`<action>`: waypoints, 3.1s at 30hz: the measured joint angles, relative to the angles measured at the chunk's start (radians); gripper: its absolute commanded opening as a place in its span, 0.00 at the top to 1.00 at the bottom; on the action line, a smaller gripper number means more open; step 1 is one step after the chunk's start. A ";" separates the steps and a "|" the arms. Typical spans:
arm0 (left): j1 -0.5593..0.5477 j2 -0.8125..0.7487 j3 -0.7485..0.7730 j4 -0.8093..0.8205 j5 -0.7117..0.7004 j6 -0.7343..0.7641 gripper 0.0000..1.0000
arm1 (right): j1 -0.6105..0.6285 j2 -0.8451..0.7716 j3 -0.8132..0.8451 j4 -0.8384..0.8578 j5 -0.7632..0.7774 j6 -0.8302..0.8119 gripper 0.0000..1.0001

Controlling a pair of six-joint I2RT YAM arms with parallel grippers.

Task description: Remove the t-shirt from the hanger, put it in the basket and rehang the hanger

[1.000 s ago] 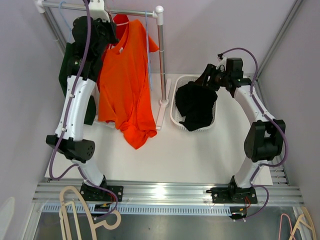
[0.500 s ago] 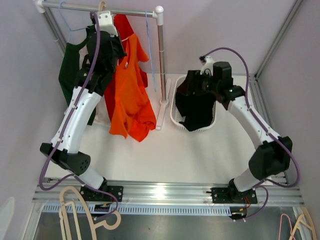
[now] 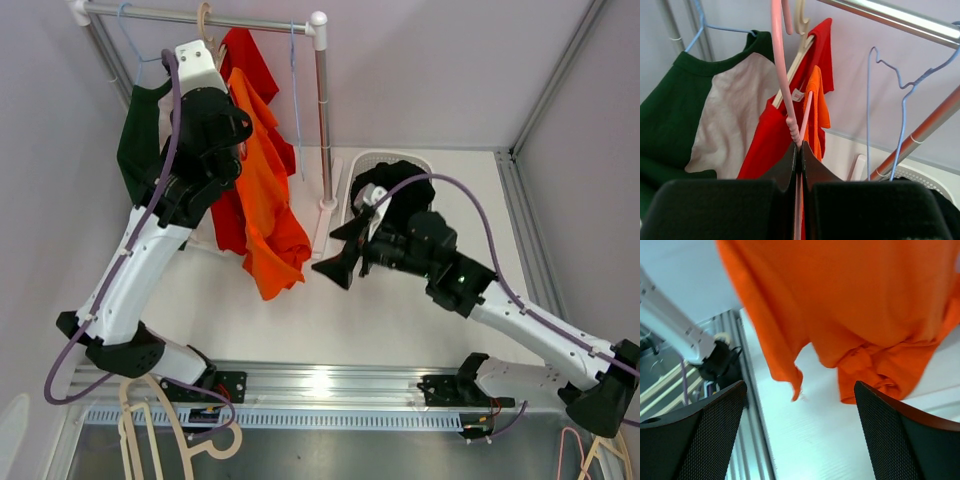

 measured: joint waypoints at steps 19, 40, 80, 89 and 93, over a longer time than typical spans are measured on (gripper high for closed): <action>-0.086 -0.035 -0.069 -0.015 -0.132 -0.039 0.99 | 0.267 0.291 0.069 0.257 0.137 -0.043 0.20; -0.069 0.180 -0.101 0.233 -0.161 0.142 0.99 | 0.472 0.192 0.095 0.134 0.373 -0.027 1.00; 0.001 -0.467 -0.279 -0.218 0.307 -0.070 0.99 | 0.167 0.184 0.109 -0.039 0.314 0.082 1.00; 0.040 -0.363 -0.332 -0.064 0.405 0.022 0.99 | 0.140 0.034 0.489 -0.174 0.451 -0.022 1.00; 0.043 -0.272 -0.237 -0.017 0.415 0.061 0.99 | 0.095 0.058 0.598 -0.046 0.517 -0.113 1.00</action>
